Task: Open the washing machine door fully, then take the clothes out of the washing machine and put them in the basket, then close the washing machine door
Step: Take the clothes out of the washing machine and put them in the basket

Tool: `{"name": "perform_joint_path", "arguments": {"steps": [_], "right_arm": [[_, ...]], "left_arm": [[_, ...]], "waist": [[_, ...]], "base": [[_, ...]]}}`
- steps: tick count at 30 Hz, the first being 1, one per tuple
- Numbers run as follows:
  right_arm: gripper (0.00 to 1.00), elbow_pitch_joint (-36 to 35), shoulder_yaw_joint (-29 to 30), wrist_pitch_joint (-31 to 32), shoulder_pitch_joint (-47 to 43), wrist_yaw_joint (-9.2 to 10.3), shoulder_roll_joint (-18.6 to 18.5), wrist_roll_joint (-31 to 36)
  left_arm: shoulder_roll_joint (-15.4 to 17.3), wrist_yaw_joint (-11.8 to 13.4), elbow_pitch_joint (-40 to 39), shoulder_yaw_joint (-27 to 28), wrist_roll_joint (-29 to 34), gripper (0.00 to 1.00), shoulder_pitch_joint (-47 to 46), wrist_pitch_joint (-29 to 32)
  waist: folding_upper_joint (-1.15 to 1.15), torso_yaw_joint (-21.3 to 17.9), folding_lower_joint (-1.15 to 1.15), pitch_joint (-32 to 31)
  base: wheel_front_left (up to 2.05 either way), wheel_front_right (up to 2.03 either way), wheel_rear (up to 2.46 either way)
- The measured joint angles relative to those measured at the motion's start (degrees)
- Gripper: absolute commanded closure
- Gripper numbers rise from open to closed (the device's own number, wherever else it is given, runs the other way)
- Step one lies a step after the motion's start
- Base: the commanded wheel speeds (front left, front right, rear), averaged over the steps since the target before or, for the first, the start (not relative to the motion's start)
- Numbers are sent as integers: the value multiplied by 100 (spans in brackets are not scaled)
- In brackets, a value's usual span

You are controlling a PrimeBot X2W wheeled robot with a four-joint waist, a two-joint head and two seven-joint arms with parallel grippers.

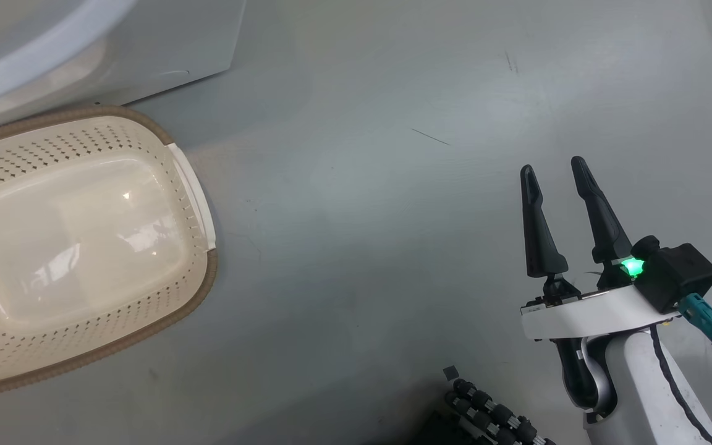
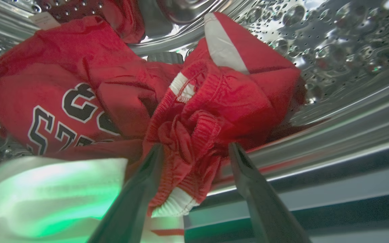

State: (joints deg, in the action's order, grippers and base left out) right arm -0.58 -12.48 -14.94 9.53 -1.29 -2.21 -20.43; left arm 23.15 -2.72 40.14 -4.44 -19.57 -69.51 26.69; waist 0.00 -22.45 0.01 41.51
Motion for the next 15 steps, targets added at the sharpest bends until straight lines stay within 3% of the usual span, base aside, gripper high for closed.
{"name": "perform_joint_path", "arguments": {"steps": [2,3,5,6,15], "right_arm": [[0,18,0,0,15,1,0,-22],[0,25,1,0,32,1,0,-22],[0,31,3,0,66,3,0,-22],[0,32,5,0,72,27,0,-22],[0,41,140,0,161,44,-1,-1]], "left_arm": [[1,26,32,19,-2,0,-16,45],[2,52,41,21,0,22,-34,46],[3,57,42,18,10,87,-83,44],[3,57,42,13,10,100,-109,43],[-105,-11,56,58,-96,100,-142,-238]], "waist": [[0,-10,0,8],[0,-11,0,10],[0,-10,0,14],[0,-8,0,16],[0,96,0,0]], "base": [[0,0,0],[0,0,0],[0,0,0],[0,0,0],[0,0,0]]}}
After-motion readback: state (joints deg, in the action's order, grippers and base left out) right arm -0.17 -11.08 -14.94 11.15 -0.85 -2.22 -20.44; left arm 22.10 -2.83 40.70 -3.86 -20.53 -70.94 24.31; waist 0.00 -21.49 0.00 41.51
